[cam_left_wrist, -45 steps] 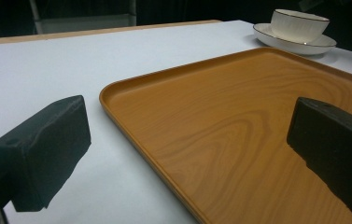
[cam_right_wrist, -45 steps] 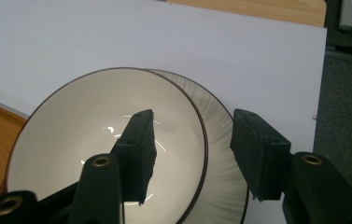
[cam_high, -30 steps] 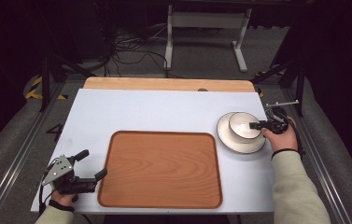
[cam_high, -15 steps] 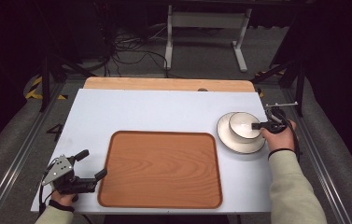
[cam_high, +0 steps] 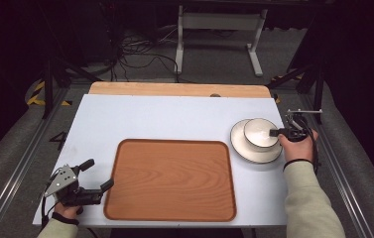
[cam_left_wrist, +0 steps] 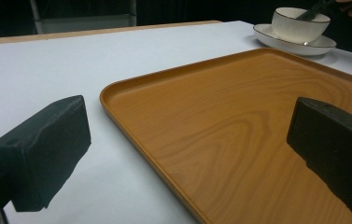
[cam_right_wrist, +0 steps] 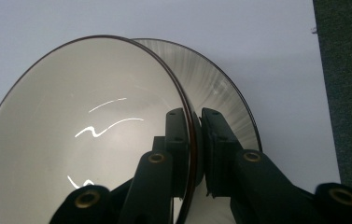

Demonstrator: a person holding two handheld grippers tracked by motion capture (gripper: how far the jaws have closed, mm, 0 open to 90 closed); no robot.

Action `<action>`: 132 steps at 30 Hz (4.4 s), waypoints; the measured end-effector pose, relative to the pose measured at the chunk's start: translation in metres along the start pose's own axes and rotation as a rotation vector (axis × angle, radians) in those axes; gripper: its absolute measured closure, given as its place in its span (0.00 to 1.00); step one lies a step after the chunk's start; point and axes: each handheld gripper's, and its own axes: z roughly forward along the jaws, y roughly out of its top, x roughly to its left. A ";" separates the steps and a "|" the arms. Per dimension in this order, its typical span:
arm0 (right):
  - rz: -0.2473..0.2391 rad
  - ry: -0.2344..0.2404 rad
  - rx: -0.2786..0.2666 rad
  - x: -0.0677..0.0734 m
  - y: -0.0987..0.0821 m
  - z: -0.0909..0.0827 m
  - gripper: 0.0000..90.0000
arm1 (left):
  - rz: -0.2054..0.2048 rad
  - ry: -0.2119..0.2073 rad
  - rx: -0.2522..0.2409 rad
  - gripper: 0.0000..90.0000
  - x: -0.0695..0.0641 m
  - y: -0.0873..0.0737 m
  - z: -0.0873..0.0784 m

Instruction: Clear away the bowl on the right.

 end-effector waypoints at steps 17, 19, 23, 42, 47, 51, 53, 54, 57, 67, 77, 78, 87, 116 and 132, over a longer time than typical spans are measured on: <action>0.016 0.038 -0.006 0.010 0.011 -0.023 0.91 | -0.001 -0.001 0.000 0.00 0.000 0.000 0.000; 0.016 0.039 -0.006 0.012 0.013 -0.026 0.91 | -0.001 -0.001 0.000 0.00 0.000 0.000 0.000; 0.025 0.051 -0.013 0.014 0.016 -0.031 0.91 | -0.001 0.000 0.000 0.00 0.000 0.000 0.000; -0.035 0.085 -0.017 0.039 0.025 -0.054 0.91 | -0.002 0.001 0.000 0.00 0.000 0.000 0.000; -0.064 0.094 -0.007 0.050 0.026 -0.058 0.91 | -0.001 0.001 0.000 0.00 0.000 0.000 0.000; -0.091 0.105 0.002 0.060 0.026 -0.060 0.91 | -0.001 0.001 -0.001 0.00 0.000 0.000 0.000; -0.094 0.108 0.005 0.062 0.025 -0.060 0.91 | -0.001 0.001 -0.001 0.00 0.000 0.000 0.000; -0.104 0.112 0.008 0.065 0.025 -0.060 0.91 | -0.001 0.001 -0.001 0.00 0.000 0.000 0.000; -0.127 0.124 0.017 0.073 0.024 -0.060 0.91 | -0.001 0.001 0.000 0.00 0.000 0.000 0.000; -0.180 0.177 0.044 0.109 0.015 -0.062 0.91 | 0.000 0.000 -0.001 0.00 0.000 0.000 0.000; -0.216 0.231 0.074 0.141 0.007 -0.064 0.91 | 0.000 0.000 -0.001 0.00 0.000 0.000 0.000; -0.217 0.237 0.079 0.145 0.006 -0.064 0.91 | 0.000 -0.001 -0.001 0.00 0.000 0.000 0.000; -0.253 0.303 0.109 0.175 -0.003 -0.068 0.91 | 0.000 -0.002 -0.002 0.00 0.000 0.000 0.000; -0.324 0.407 0.175 0.237 -0.028 -0.063 0.90 | 0.000 -0.004 -0.004 0.00 -0.001 0.000 0.000; -0.315 0.430 0.223 0.251 -0.047 -0.031 0.90 | 0.001 -0.007 -0.004 0.00 0.000 0.000 -0.001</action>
